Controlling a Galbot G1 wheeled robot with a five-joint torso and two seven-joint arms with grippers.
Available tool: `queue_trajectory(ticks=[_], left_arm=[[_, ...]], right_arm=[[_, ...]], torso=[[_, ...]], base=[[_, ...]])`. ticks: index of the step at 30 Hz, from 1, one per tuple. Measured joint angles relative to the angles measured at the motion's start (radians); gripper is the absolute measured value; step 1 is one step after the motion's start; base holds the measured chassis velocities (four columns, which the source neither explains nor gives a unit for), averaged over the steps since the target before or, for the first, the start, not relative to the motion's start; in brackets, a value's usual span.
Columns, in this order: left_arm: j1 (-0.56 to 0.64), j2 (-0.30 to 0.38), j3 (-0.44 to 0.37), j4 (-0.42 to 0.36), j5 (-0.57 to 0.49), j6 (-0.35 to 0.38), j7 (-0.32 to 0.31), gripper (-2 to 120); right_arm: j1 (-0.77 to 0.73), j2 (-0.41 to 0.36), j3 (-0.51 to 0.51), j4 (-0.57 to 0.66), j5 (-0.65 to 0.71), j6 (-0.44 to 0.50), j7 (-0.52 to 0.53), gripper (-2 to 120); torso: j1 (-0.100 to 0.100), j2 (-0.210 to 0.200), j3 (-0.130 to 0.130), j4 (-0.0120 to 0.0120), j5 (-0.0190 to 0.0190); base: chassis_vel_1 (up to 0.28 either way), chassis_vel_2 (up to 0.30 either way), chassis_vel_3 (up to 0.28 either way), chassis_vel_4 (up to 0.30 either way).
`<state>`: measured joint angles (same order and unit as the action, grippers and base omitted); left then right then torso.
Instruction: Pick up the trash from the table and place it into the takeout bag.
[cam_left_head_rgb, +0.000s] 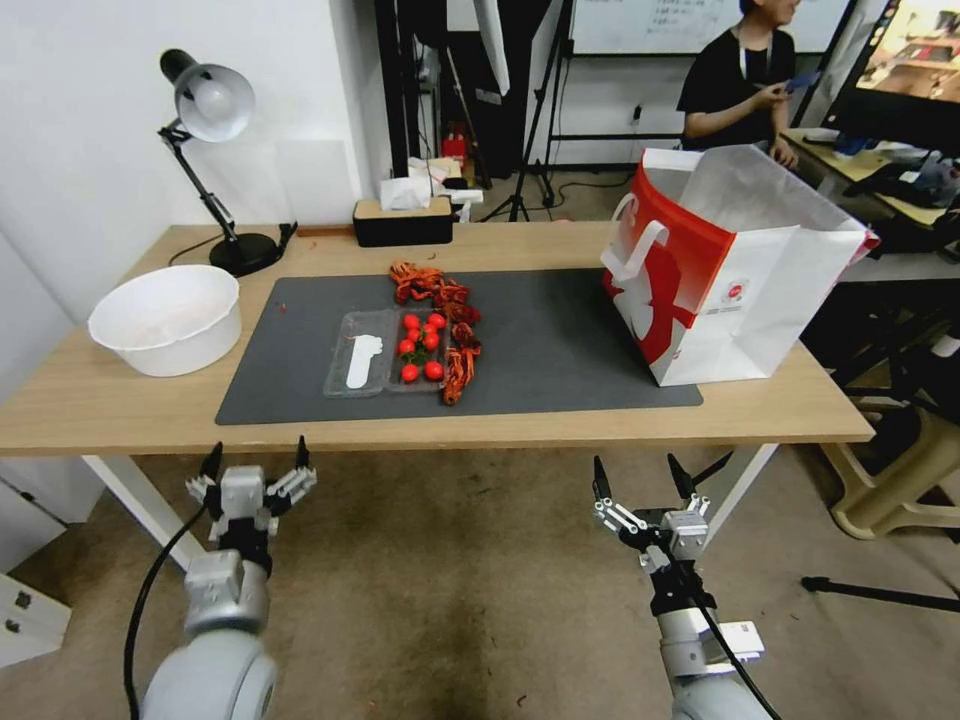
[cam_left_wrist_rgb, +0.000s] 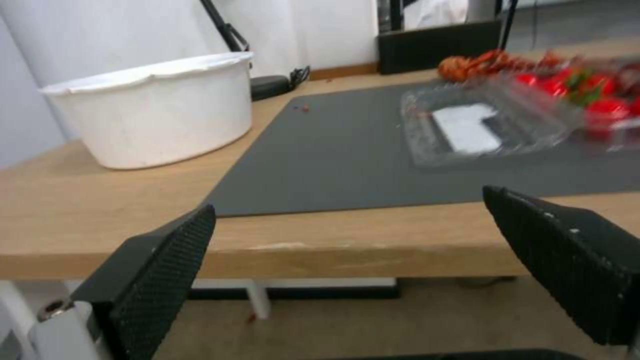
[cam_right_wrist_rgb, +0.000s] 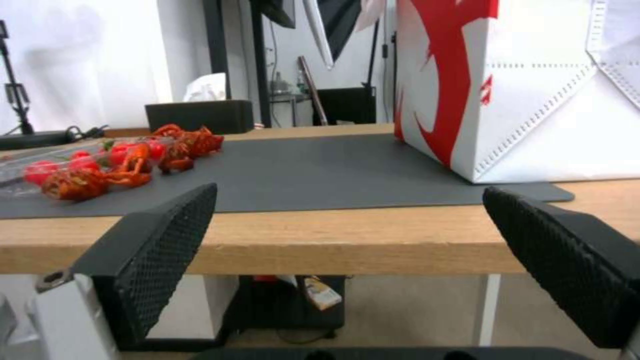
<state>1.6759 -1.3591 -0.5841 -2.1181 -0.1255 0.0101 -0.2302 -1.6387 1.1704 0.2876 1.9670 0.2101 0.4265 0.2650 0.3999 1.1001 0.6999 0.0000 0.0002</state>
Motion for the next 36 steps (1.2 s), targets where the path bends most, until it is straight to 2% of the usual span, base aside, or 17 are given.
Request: queue_trajectory(ticks=[3,5,12,20,36], left_arm=[[0.021,-0.013,-0.01,-0.005,-0.077,-0.037,0.05,100],[0.025,-0.016,-0.01,-0.007,-0.088,-0.043,0.065,100],[0.018,-0.03,-0.013,0.002,-0.058,-0.056,0.11,100],[0.014,-0.033,-0.014,0.034,-0.034,-0.062,0.121,100],[0.013,-0.031,-0.014,0.039,-0.038,-0.07,0.12,100]], right_arm=[[0.001,-0.004,0.002,0.002,0.009,0.01,-0.028,100],[0.002,-0.006,0.002,0.003,0.02,0.014,-0.045,100],[0.025,-0.015,0.004,0.014,0.062,0.009,-0.104,100],[0.037,-0.019,-0.001,0.01,0.067,-0.009,-0.131,100],[0.037,-0.017,-0.003,0.007,0.067,-0.007,-0.133,100]], torso=[[0.0,0.0,0.0,0.0,-0.0001],[0.0,0.0,0.0,-0.0001,-0.0001],[0.0,0.0,0.0,0.0,-0.0001],[0.0,0.0,0.0,0.0,-0.0001],[0.0,0.0,0.0,0.0,-0.0002]], base=[[0.0,0.0,0.0,0.0],[0.0,0.0,0.0,0.0],[0.0,0.0,0.0,0.0],[0.0,0.0,0.0,0.0],[0.0,0.0,0.0,0.0]])
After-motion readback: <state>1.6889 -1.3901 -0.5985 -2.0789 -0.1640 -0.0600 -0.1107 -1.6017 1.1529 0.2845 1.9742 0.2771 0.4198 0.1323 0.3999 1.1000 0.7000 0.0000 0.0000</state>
